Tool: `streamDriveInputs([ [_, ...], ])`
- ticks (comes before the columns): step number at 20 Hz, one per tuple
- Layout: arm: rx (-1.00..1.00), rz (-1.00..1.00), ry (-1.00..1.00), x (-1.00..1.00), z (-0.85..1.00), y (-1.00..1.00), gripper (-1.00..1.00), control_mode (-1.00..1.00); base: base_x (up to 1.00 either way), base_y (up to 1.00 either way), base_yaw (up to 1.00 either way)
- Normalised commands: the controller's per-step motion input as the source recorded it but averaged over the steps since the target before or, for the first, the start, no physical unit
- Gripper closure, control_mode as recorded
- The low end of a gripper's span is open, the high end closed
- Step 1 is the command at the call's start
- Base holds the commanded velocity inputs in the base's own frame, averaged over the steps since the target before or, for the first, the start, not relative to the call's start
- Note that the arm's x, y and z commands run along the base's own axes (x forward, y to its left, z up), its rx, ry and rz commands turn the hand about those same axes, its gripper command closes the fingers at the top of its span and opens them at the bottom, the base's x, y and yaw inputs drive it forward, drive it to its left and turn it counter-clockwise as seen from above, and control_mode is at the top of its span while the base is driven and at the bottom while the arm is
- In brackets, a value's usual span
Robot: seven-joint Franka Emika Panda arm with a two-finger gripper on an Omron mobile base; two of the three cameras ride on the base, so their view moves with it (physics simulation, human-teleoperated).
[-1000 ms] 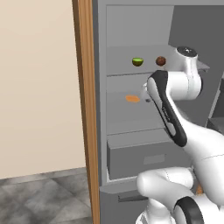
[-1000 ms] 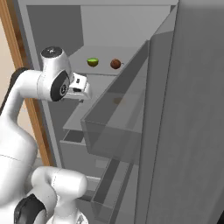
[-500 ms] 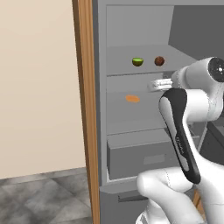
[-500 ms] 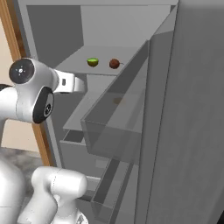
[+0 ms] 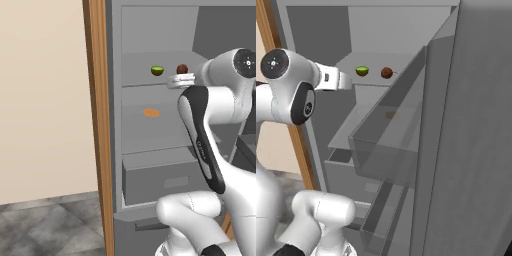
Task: Pick the pear and kiwi from the fridge and place them on the plate next to the blender to make a fruit smoothie.
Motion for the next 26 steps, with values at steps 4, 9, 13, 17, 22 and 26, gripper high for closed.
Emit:
streamDriveInputs([
  [4, 0.0, 0.0, 0.0, 0.39, 0.0, 0.0, -1.0, -1.0, 0.0, 0.0, 0.0],
  [9, 0.0, 0.0, 0.0, 0.73, -0.07, 0.01, -1.0, -1.0, 0.0, 0.0, 0.0],
  [13, 0.0, -0.01, 0.07, 0.91, -0.26, 0.12, -1.0, -1.0, 0.0, 0.0, 0.0],
  [17, 0.0, -0.04, 0.13, 1.0, -0.27, 0.03, -1.0, -1.0, 0.0, 0.0, 0.0],
  [22, 0.0, -0.02, 0.04, 0.9, -0.15, 0.0, -1.0, -1.0, 0.0, 0.0, 0.0],
  [26, 0.05, 0.0, 0.01, 0.88, -0.29, 0.0, -1.0, -1.0, 0.0, 0.0, 0.0],
])
